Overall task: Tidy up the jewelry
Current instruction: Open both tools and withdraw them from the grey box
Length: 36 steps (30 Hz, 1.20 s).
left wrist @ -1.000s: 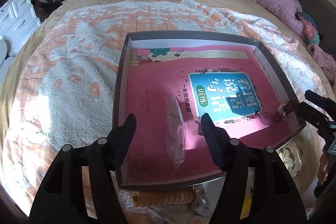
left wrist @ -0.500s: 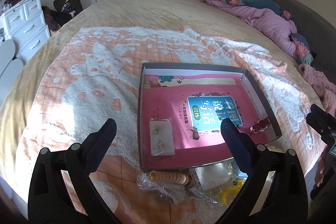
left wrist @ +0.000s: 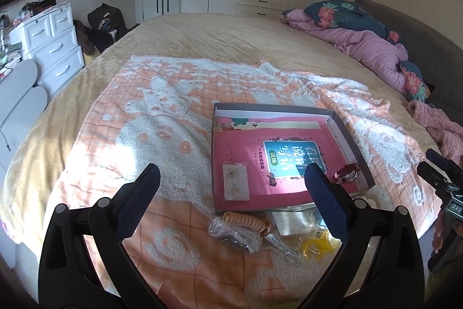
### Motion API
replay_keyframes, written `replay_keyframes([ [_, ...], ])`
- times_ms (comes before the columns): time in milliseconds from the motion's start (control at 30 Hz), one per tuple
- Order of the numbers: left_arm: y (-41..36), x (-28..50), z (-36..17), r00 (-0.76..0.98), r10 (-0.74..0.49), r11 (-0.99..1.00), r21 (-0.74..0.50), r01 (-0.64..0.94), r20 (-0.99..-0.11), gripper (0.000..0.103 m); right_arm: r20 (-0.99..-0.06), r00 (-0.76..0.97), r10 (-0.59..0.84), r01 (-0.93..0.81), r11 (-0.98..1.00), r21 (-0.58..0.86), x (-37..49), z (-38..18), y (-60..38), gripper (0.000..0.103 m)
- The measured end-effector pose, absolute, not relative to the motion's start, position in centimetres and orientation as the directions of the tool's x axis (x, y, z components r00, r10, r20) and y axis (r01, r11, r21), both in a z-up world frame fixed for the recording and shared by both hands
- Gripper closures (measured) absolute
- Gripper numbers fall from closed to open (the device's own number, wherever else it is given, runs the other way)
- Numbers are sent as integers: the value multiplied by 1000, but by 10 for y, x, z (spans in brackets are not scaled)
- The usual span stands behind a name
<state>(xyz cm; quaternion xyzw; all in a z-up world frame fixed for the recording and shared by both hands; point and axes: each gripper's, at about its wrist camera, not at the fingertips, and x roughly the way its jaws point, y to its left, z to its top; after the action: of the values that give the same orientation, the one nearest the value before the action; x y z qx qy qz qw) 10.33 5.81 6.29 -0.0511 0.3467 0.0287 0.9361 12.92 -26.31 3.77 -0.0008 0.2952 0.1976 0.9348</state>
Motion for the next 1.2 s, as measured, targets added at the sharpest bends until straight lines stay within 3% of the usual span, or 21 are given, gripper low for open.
replay_keyframes([
  [633, 52, 63, 52, 744, 45, 994, -46, -101, -667, 10, -577, 714, 397, -417, 903, 105, 95, 30, -258, 6],
  [1200, 35, 59, -2, 659, 64, 997, 25, -68, -749, 10, -643, 659, 390, -424, 899, 111, 83, -5, -255, 6],
])
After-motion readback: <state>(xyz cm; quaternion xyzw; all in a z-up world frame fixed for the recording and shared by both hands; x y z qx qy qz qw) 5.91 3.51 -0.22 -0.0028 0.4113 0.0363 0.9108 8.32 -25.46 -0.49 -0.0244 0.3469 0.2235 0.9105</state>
